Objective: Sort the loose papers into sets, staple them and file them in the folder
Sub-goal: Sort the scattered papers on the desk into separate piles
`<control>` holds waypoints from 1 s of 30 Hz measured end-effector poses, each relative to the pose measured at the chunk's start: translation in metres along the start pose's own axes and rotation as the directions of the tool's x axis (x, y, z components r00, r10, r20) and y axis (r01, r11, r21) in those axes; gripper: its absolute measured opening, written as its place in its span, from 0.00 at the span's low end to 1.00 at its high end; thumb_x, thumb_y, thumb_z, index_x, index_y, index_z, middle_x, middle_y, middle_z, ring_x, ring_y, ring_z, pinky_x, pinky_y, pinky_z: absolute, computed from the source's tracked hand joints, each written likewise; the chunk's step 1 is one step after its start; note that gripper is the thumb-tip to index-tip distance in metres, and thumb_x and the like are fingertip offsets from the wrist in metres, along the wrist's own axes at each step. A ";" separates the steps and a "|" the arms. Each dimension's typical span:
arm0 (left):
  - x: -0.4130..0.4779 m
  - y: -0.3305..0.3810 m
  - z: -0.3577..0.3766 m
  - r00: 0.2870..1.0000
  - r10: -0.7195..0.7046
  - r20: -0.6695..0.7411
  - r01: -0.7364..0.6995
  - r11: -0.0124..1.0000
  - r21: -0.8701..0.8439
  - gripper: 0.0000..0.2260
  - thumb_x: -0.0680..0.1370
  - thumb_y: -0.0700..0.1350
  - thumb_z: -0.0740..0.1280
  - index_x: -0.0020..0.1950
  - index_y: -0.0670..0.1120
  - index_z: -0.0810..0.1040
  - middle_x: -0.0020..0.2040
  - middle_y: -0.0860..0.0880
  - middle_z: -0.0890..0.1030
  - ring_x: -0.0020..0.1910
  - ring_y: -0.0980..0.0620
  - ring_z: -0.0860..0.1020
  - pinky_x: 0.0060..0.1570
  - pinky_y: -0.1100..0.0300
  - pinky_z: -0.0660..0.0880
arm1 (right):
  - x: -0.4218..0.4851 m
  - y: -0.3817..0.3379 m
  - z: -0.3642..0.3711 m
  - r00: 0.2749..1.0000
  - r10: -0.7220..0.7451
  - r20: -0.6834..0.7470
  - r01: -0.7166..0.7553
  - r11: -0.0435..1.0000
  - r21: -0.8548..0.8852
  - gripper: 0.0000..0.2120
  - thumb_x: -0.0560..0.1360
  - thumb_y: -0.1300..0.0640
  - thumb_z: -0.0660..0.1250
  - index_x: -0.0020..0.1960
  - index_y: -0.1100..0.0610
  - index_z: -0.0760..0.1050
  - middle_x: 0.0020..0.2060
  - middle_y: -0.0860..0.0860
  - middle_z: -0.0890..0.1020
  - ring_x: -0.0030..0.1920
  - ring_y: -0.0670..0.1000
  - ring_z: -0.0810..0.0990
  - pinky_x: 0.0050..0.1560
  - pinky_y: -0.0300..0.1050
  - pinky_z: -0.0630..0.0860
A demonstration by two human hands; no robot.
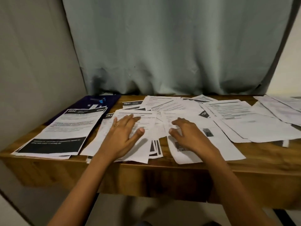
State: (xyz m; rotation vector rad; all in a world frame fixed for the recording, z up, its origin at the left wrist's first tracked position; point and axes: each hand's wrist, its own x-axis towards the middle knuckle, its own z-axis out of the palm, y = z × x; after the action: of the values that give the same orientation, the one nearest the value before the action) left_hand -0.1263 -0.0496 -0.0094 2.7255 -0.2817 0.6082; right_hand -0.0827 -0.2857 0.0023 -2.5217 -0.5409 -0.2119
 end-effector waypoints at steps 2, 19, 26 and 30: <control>0.011 0.025 0.017 0.998 0.041 0.057 -0.041 0.999 0.001 0.40 0.70 0.74 0.36 0.76 0.57 0.59 0.78 0.51 0.57 0.77 0.52 0.53 0.75 0.49 0.42 | -0.007 0.034 -0.012 0.996 0.074 0.039 -0.072 0.996 -0.055 0.23 0.81 0.48 0.58 0.74 0.55 0.63 0.76 0.54 0.58 0.76 0.54 0.54 0.73 0.48 0.53; 0.053 0.113 0.110 0.896 0.059 0.441 -0.092 0.994 0.053 0.30 0.78 0.66 0.47 0.78 0.58 0.49 0.79 0.52 0.47 0.77 0.52 0.44 0.74 0.51 0.38 | -0.035 0.110 -0.017 0.986 0.119 0.117 -0.095 0.976 -0.195 0.26 0.83 0.45 0.45 0.78 0.51 0.50 0.78 0.51 0.52 0.77 0.49 0.48 0.75 0.48 0.43; 0.053 0.107 0.115 0.912 0.079 0.403 -0.113 0.992 0.061 0.49 0.60 0.79 0.29 0.77 0.61 0.48 0.79 0.54 0.46 0.77 0.54 0.44 0.75 0.53 0.39 | -0.022 0.147 -0.069 0.949 0.250 -0.190 -0.268 0.961 -0.074 0.32 0.77 0.39 0.60 0.76 0.53 0.60 0.76 0.52 0.58 0.75 0.54 0.58 0.73 0.51 0.57; 0.053 0.105 0.117 0.918 0.090 0.386 -0.118 0.992 0.049 0.48 0.61 0.79 0.30 0.77 0.61 0.48 0.79 0.54 0.46 0.77 0.55 0.44 0.74 0.54 0.39 | -0.009 0.191 -0.076 0.900 0.435 -0.016 -0.427 0.876 -0.225 0.39 0.74 0.34 0.60 0.75 0.56 0.57 0.77 0.57 0.54 0.76 0.58 0.53 0.73 0.56 0.55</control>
State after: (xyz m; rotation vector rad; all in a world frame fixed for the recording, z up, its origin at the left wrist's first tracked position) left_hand -0.0623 -0.1955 -0.0570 2.8985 -0.5107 0.1023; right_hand -0.0134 -0.4767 -0.0282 -2.7916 0.0516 -0.0614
